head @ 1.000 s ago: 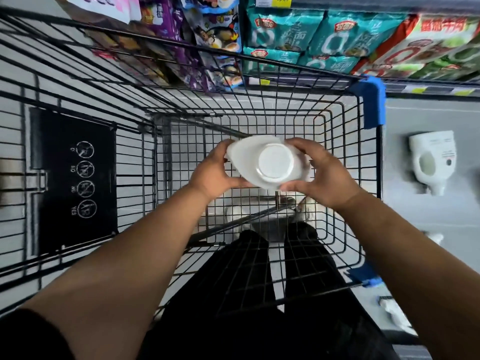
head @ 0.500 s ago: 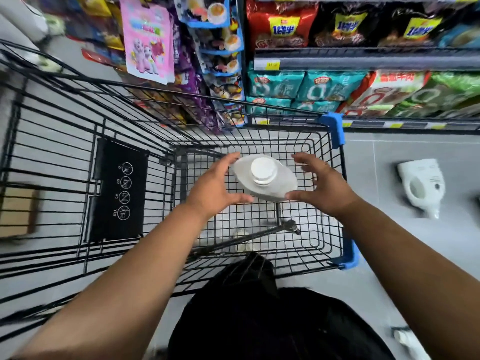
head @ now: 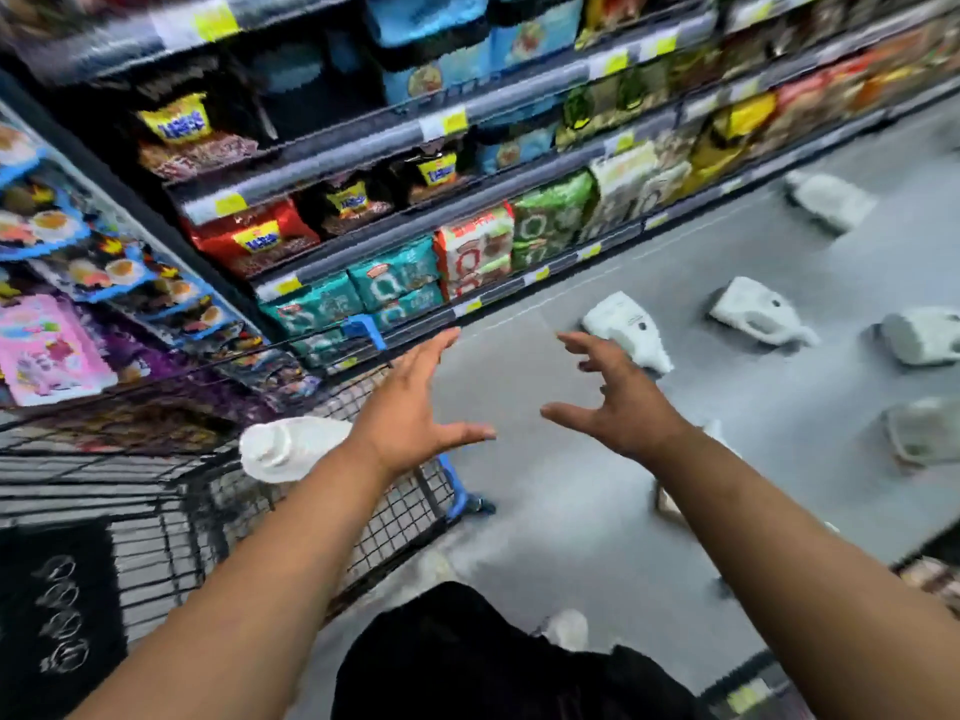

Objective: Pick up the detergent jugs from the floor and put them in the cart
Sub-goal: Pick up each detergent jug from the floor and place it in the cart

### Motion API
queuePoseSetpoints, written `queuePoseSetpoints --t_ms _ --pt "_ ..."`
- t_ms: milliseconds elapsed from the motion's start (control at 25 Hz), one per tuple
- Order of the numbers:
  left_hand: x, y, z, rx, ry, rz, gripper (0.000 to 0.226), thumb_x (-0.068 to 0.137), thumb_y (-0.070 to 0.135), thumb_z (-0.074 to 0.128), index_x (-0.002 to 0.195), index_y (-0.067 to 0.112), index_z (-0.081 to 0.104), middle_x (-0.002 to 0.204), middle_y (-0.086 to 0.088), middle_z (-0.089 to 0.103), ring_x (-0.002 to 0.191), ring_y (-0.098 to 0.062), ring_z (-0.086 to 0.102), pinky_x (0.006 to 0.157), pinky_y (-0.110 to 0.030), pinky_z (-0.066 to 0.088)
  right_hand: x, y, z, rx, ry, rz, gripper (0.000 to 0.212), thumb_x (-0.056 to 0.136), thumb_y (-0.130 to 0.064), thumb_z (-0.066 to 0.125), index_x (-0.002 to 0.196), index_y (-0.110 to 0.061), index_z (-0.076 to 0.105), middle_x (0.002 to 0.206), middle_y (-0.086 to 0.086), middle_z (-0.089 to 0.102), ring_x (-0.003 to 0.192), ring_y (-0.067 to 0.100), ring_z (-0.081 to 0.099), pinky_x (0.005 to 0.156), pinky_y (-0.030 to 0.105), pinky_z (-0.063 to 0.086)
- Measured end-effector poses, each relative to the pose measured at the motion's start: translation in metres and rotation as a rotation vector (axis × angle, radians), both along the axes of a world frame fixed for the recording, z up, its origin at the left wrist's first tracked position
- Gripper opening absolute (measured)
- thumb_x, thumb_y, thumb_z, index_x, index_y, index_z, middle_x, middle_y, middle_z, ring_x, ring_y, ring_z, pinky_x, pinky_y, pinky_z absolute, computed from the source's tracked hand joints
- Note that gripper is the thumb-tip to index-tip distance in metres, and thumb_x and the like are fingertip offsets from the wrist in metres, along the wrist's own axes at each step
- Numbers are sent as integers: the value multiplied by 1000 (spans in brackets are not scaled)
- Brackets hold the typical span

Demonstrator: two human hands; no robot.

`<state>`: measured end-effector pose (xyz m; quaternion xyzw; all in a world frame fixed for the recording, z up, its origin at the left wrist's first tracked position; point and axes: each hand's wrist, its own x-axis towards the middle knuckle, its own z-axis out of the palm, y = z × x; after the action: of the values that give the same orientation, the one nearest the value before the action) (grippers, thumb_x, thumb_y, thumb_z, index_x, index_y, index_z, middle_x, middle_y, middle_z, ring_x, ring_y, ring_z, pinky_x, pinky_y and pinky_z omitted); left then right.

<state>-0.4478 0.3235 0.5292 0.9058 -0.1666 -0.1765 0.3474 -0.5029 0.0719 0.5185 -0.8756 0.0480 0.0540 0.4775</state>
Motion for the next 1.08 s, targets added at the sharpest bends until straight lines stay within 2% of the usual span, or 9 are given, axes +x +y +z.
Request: queuePoseSetpoints --t_ms 120,200,240,360,480,600,720,880,1080 --pt "3 -94 3 -68 38 -154 116 53 75 71 151 33 25 152 1 40 131 -14 46 112 -35 38 -42 -76 6 -22 -14 -228 73 74 -32 82 137 -34 44 130 -8 48 109 11 52 93 22 42" --pt "4 -143 -1 -77 78 -254 109 61 62 80 151 31 26 151 1 41 128 -12 49 108 -31 39 -64 -112 4 -22 0 -356 74 76 -32 80 138 -36 41 129 -9 47 108 11 53 86 10 40" --pt "4 -170 -5 -69 100 -313 106 64 58 82 151 32 26 150 2 42 127 -12 49 107 -31 40 -76 -132 1 -10 21 -429 76 76 -33 80 139 -37 38 129 -9 47 107 11 53 82 10 39" --pt "5 -242 -22 -32 156 -463 101 68 59 78 150 34 25 146 2 45 124 -12 51 103 -33 43 -108 -182 -13 34 99 -630 79 77 -38 78 140 -41 31 129 -9 49 107 11 53 80 21 40" --pt "11 -311 -44 -19 232 -558 92 76 43 81 150 31 28 143 1 46 119 -13 52 99 -30 43 -126 -223 -34 94 165 -790 79 78 -36 78 141 -41 31 128 -8 49 107 12 52 75 16 40" --pt "27 -378 -72 -4 336 -617 86 79 43 79 148 37 28 141 6 47 119 -12 52 98 -30 43 -130 -262 -63 144 233 -924 79 78 -36 77 143 -39 31 129 -7 49 111 13 52 84 26 41" --pt "49 -442 -107 63 413 -669 82 81 42 78 147 37 30 138 7 48 116 -13 54 97 -31 45 -123 -296 -102 221 312 -1083 78 78 -37 77 142 -37 34 127 -5 50 110 16 54 87 31 44" --pt "77 -520 -167 150 416 -772 81 81 42 78 147 34 32 135 6 50 114 -14 55 99 -31 46 -110 -335 -174 314 382 -1228 77 79 -34 77 142 -37 34 126 -2 51 110 19 53 90 35 45" --pt "88 -601 -295 256 393 -794 79 81 45 76 147 35 33 135 3 51 115 -14 54 97 -31 46 -106 -386 -317 390 504 -1260 82 79 -31 78 145 -33 31 128 2 49 112 20 53 100 37 43"
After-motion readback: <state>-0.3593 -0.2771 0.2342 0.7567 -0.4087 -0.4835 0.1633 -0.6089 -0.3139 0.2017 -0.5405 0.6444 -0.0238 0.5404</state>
